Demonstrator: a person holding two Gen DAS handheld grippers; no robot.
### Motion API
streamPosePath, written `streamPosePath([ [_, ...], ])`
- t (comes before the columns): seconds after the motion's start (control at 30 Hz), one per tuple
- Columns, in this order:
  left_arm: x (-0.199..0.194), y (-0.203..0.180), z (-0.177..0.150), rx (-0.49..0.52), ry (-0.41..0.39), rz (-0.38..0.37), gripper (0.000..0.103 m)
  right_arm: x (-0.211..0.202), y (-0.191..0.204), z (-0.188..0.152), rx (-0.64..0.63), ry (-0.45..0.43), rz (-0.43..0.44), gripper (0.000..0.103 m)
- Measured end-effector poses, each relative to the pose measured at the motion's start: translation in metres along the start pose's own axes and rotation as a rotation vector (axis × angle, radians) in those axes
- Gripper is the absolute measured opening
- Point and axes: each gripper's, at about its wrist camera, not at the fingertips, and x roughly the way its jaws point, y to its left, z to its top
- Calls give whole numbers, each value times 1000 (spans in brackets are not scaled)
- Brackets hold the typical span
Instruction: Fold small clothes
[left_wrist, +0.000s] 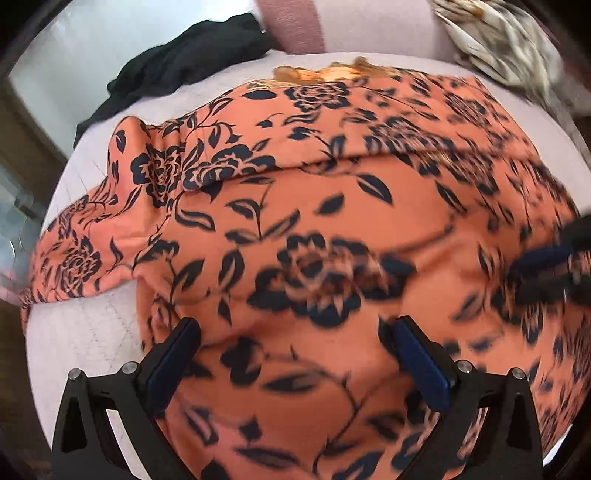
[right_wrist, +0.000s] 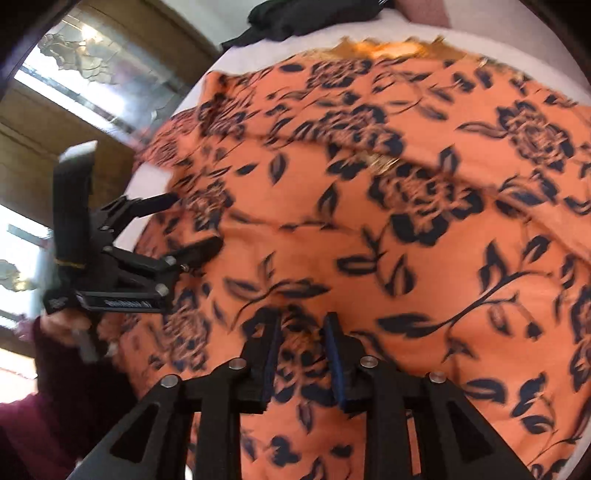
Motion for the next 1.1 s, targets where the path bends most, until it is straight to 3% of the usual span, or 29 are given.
streamPosePath([
  [0.1,-12,9,-14,-3,15,-68,103,-1,4,-1,-11,2,-7,30],
  [0.3,-15,34,-25,-73,25,-91,103,-5,16,6,-44,-76,6,31],
  [0.4,-12,30,-19,-62,36,-74,103,18,20,4,-56,-27,-41,33],
  [0.5,-7,33,4,-82,28,-84,103,15,20,8,-44,-33,-14,38],
  [0.7,-14,69,10,-202,2,-128,103,13,35,14,-56,-87,-41,39],
  [0.8,-13,109,5,-328,2,-90,103,27,42,12,-82,-69,-88,40],
  [0.83,-11,123,2,-372,5,-74,103,28,46,12,-96,-74,-88,49],
  [0.87,-11,144,-3,-449,10,-48,103,28,47,12,-102,-73,-66,59],
  [1.0,-12,223,-29,-742,1,17,103,32,52,12,-131,-74,-56,67],
  [1.1,-15,282,-54,-963,-57,18,103,34,57,12,-151,-71,-77,68],
])
